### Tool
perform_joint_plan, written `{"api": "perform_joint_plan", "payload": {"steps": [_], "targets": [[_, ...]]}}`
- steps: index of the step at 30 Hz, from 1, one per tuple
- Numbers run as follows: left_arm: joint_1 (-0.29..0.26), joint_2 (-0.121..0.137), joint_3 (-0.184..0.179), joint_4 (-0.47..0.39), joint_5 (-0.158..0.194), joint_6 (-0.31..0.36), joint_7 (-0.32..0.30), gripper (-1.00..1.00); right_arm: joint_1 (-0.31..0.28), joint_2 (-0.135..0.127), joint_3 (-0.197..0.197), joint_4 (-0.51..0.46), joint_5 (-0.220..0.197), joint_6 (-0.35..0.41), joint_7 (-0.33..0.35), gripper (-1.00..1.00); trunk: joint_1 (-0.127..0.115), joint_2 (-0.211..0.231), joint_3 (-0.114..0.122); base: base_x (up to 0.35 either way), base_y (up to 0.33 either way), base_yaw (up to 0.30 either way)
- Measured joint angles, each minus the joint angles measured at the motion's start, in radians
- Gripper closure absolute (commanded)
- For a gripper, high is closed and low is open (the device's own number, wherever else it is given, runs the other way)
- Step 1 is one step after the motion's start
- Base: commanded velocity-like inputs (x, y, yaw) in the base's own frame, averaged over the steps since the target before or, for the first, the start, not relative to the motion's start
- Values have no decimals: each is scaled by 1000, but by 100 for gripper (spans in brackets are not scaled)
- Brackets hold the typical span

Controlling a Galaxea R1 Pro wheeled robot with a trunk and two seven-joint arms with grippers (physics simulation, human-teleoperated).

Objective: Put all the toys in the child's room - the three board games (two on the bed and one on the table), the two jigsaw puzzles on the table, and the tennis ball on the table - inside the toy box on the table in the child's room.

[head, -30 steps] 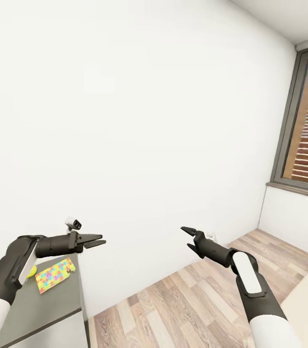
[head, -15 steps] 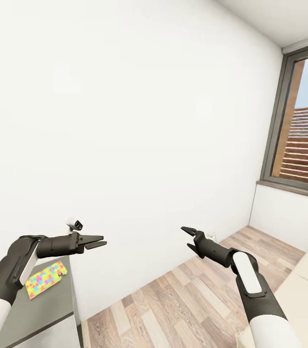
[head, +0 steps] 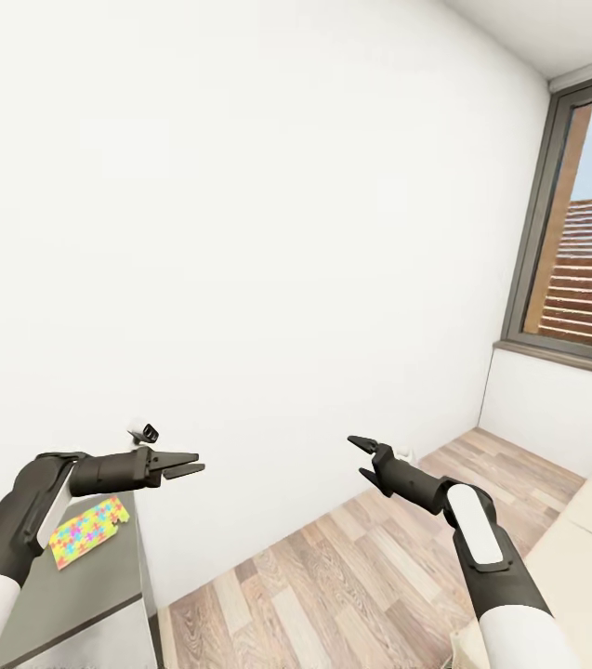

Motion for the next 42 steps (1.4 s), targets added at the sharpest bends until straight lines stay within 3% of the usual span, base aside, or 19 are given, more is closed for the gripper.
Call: {"api": "perform_joint_plan", "payload": {"steps": [42], "targets": [[-1, -3, -2, 0, -1, 0, 0, -100, 0, -1, 0, 3, -1, 0, 0, -100, 0, 0, -67, 0, 0, -90]]}}
